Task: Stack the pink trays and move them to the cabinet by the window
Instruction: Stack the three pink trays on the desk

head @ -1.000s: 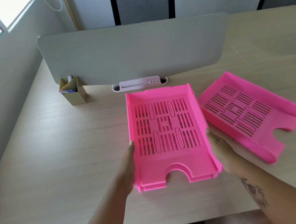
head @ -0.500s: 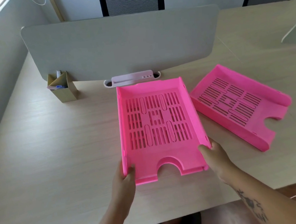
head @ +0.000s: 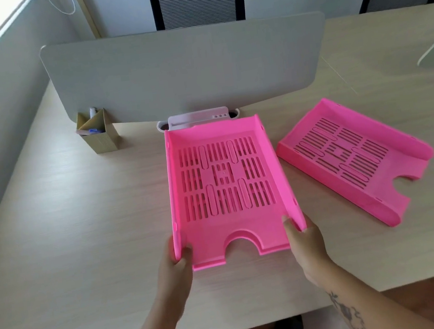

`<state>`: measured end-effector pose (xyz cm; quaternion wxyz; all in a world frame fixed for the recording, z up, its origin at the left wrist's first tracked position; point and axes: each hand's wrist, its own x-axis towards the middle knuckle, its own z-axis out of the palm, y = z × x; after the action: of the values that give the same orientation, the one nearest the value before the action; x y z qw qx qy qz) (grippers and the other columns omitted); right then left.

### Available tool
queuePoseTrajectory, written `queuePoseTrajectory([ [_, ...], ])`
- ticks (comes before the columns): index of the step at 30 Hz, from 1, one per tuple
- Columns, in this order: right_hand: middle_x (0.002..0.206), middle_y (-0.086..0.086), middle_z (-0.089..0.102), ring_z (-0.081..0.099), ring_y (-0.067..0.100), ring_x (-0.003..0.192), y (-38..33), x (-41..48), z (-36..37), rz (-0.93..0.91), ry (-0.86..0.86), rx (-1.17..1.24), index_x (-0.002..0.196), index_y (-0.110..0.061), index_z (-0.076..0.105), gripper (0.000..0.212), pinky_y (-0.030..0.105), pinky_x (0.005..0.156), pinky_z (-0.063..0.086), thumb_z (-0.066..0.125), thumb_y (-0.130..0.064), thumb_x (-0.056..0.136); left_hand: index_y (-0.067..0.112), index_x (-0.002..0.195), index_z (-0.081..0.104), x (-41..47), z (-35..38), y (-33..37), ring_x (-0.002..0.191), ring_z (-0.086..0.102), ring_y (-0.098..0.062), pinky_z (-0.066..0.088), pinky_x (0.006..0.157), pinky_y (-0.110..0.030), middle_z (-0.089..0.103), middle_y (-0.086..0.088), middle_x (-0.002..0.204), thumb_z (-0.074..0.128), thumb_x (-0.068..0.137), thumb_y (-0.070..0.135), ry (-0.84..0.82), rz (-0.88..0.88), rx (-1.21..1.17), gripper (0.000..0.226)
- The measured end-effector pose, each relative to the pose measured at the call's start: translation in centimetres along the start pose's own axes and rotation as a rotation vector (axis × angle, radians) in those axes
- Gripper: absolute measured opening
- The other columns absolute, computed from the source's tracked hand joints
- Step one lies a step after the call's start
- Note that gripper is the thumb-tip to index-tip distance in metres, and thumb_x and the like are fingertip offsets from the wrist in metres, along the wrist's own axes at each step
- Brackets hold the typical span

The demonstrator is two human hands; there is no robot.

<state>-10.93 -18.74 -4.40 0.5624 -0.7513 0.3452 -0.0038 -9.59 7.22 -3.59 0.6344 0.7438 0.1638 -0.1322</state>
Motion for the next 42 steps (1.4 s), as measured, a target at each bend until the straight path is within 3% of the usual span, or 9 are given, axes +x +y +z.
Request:
queuePoseTrajectory([
  [6, 0.093, 0.002, 0.07, 0.069, 0.01, 0.071, -1.7, 0.2, -2.1, -0.016, -0.217, -0.039, 0.126, -0.015, 0.06, 0.066, 0.013, 0.051, 0.051, 0.068, -0.057, 0.076, 0.017, 0.137, 0.048, -0.2, -0.2, 1.4, 0.112, 0.063, -0.029, 0.057, 0.072, -0.027, 0.065, -0.011, 0.123, 0.059, 0.098, 0.021, 0.031, 0.002, 0.077, 0.04],
  [9, 0.136, -0.013, 0.047, 0.056, 0.009, 0.115, -3.5, 1.4, -5.6, -0.155, -0.316, -0.11, 0.148, -0.028, 0.035, 0.104, 0.035, 0.089, 0.055, 0.07, -0.072, 0.06, 0.015, 0.148, 0.034, -0.8, 0.1, 4.0, 0.134, 0.045, -0.034, 0.046, 0.102, -0.057, 0.044, -0.014, 0.148, 0.053, 0.085, 0.07, 0.258, 0.137, 0.186, 0.086],
  [12, 0.149, -0.003, 0.043, 0.047, 0.02, 0.13, -5.8, 4.7, -9.8, -0.252, -0.197, -0.161, 0.149, -0.022, 0.036, 0.104, 0.046, 0.106, 0.042, 0.063, -0.074, 0.062, 0.022, 0.143, 0.036, -1.3, 2.9, 7.9, 0.136, 0.037, -0.033, 0.038, 0.107, -0.058, 0.038, 0.007, 0.129, 0.041, 0.078, 0.084, 0.405, 0.379, 0.244, 0.089],
  [16, 0.135, 0.004, 0.058, 0.057, 0.015, 0.101, -7.6, 11.0, -15.7, -0.387, -0.017, -0.208, 0.137, -0.015, 0.05, 0.059, 0.022, 0.077, 0.045, 0.065, -0.043, 0.088, 0.017, 0.138, 0.041, -1.1, 10.9, 11.8, 0.126, 0.045, -0.029, 0.041, 0.102, -0.048, 0.039, 0.007, 0.122, 0.052, 0.084, 0.058, 0.333, 0.585, 0.345, 0.069],
  [21, 0.136, 0.009, 0.057, 0.054, -0.001, 0.07, -7.1, 18.8, -22.8, -0.409, 0.061, -0.444, 0.142, -0.011, 0.045, 0.053, 0.016, 0.057, 0.043, 0.059, -0.02, 0.092, 0.005, 0.138, 0.047, -1.6, 22.6, 13.4, 0.127, 0.044, -0.026, 0.037, 0.105, -0.04, 0.053, -0.014, 0.135, 0.057, 0.085, 0.04, 0.209, 0.634, 0.442, 0.064],
  [27, 0.104, 0.014, 0.061, 0.062, 0.034, 0.092, -5.3, 26.0, -29.1, -0.472, 0.043, -0.761, 0.128, 0.0, 0.054, 0.044, 0.03, 0.058, 0.051, 0.06, -0.009, 0.086, 0.017, 0.152, 0.028, -1.5, 34.2, 10.3, 0.141, 0.036, -0.021, 0.031, 0.11, -0.036, 0.038, -0.005, 0.155, 0.066, 0.088, 0.042, 0.061, 0.263, 0.369, 0.078],
  [31, 0.116, 0.022, 0.056, 0.056, 0.043, 0.105, -3.4, 29.2, -31.8, -0.308, -0.032, -0.895, 0.131, 0.002, 0.044, 0.045, 0.051, 0.077, 0.054, 0.055, -0.008, 0.089, 0.018, 0.156, 0.019, -1.9, 39.2, 7.5, 0.142, 0.037, -0.022, 0.036, 0.113, -0.041, 0.032, -0.006, 0.159, 0.068, 0.088, 0.045, -0.037, -0.041, 0.277, 0.089],
  [35, 0.112, 0.023, 0.064, 0.061, 0.031, 0.08, -1.2, 29.8, -33.2, -0.287, -0.077, -0.8, 0.136, -0.001, 0.049, 0.046, 0.03, 0.056, 0.043, 0.051, 0.001, 0.09, 0.015, 0.142, 0.045, -2.4, 42.2, 6.0, 0.083, 0.062, 0.016, 0.048, 0.068, -0.003, 0.062, -0.002, 0.134, 0.065, 0.092, 0.018, -0.054, -0.094, 0.173, 0.054],
  [42, 0.079, 0.008, 0.063, 0.058, 0.017, 0.061, 0.5, 25.6, -34.0, -0.308, -0.022, -0.564, 0.109, -0.003, 0.061, 0.022, 0.024, 0.047, 0.04, 0.049, -0.001, 0.091, 0.013, 0.111, 0.059, -2.1, 40.4, 8.0, 0.065, 0.062, -0.01, 0.048, 0.041, -0.014, 0.064, 0.002, 0.085, 0.042, 0.087, -0.002, 0.115, -0.016, 0.202, 0.033],
])
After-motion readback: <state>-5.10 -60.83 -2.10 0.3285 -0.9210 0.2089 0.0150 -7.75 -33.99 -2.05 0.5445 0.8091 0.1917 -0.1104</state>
